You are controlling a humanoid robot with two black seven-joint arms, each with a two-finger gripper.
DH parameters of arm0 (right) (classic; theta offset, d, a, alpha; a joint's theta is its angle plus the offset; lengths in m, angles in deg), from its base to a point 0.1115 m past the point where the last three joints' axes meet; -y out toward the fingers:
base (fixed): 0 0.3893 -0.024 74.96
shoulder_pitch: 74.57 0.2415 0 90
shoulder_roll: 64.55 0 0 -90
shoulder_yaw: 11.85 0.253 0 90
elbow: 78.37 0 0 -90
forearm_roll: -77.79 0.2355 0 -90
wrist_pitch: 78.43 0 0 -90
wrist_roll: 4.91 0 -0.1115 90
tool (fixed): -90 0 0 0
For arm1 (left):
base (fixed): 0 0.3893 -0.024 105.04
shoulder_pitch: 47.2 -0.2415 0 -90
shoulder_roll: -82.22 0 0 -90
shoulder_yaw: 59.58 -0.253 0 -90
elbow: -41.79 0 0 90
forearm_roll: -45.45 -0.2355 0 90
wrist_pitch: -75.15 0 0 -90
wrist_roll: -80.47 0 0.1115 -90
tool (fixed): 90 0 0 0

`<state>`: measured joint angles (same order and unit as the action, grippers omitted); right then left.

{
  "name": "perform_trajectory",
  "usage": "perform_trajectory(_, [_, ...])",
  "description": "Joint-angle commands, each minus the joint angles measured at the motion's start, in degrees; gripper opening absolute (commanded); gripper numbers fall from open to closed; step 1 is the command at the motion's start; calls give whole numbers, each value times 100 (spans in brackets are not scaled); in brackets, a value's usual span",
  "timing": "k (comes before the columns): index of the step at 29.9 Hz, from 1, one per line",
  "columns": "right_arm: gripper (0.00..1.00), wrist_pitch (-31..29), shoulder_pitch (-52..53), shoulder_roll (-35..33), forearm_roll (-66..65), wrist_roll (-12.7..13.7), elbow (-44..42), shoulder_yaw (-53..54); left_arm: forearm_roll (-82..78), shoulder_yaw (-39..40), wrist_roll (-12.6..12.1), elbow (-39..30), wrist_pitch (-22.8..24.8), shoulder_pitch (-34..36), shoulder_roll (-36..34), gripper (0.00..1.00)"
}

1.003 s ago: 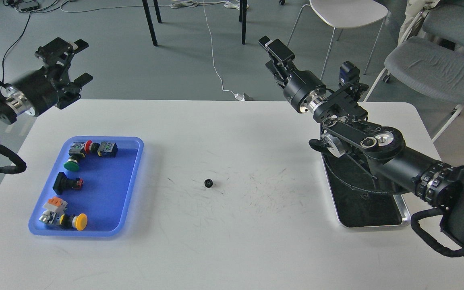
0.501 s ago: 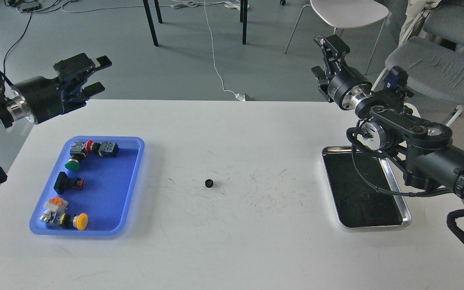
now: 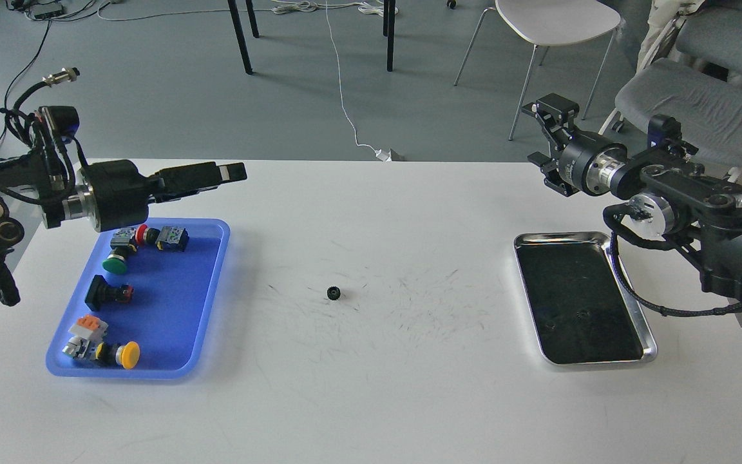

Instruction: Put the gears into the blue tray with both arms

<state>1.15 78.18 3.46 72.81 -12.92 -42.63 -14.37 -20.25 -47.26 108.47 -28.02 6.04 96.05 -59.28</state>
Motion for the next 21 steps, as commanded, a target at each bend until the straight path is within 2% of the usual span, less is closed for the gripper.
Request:
perform_trajectory(1, [92, -144, 132, -42, 524, 46, -32, -696, -83, -1, 0, 20, -102, -42, 122, 99])
perform_trajectory(6, [93, -215, 71, -244, 902, -24, -146, -558, -118, -150, 0, 55, -129, -60, 518, 99])
perform_trajectory(10, [94, -197, -236, -209, 991, -156, -322, 162, -162, -370, 0, -50, -85, -7, 641, 99])
perform_trajectory(15, [94, -171, -562, -183, 973, -209, -349, 1226, -241, -405, 0, -41, 337, -52, 825, 99])
perform_trajectory(17, [94, -144, -589, -165, 973, -279, -349, 1411, -547, -432, 0, 37, 206, -78, 1176, 99])
perform_trajectory(21, [94, -100, -615, -113, 973, -437, -349, 1517, -1540, -511, 0, 143, 47, -78, 1361, 99])
